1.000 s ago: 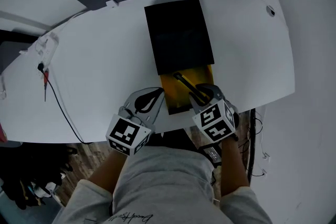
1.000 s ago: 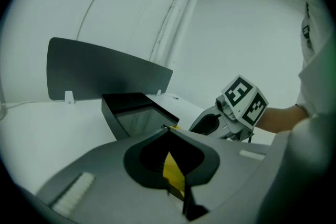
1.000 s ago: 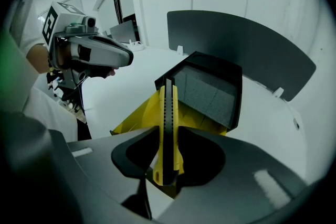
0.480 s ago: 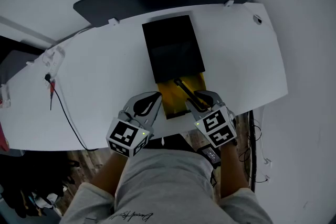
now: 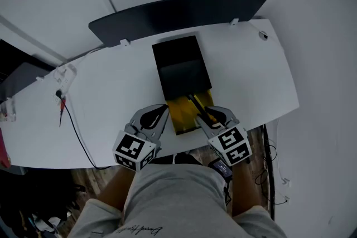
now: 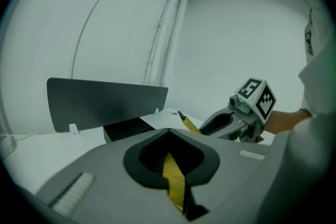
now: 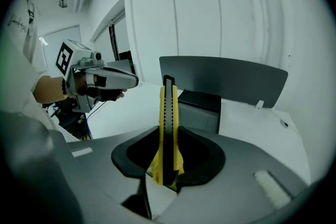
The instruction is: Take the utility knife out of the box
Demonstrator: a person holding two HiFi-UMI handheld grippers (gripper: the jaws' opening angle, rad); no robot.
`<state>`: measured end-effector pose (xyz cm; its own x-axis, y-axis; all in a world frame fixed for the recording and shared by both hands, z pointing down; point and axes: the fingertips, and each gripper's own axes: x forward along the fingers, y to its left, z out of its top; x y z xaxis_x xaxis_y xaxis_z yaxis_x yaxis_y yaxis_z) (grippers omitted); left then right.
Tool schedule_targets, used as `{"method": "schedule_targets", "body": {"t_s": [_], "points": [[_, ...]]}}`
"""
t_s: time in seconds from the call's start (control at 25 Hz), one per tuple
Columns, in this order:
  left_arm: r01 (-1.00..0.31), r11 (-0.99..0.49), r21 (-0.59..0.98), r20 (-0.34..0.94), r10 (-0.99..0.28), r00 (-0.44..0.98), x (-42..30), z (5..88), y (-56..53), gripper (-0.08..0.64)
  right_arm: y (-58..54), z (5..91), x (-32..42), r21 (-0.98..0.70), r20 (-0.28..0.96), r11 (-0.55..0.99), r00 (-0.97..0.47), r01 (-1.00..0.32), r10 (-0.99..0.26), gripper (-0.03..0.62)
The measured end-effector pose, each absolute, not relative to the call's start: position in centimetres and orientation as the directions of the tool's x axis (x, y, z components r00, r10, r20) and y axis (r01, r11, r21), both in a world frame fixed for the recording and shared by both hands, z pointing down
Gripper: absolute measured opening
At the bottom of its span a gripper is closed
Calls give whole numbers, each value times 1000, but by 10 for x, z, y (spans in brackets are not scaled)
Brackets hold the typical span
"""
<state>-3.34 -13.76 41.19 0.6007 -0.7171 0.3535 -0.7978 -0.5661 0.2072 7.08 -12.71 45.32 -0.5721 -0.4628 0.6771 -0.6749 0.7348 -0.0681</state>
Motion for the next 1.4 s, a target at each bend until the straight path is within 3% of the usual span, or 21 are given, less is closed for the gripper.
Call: {"method": "schedule_targets", "body": {"t_s": [0.76, 1.4], "points": [[-830, -529, 179, 301, -773, 558, -41, 378, -112, 2, -108, 407, 56, -113, 565, 731, -649, -673, -510, 132], [-827, -533, 177, 297, -772, 562, -38, 375, -108, 2, -96, 406, 49, -132, 559, 733, -661, -667, -500, 132]]}}
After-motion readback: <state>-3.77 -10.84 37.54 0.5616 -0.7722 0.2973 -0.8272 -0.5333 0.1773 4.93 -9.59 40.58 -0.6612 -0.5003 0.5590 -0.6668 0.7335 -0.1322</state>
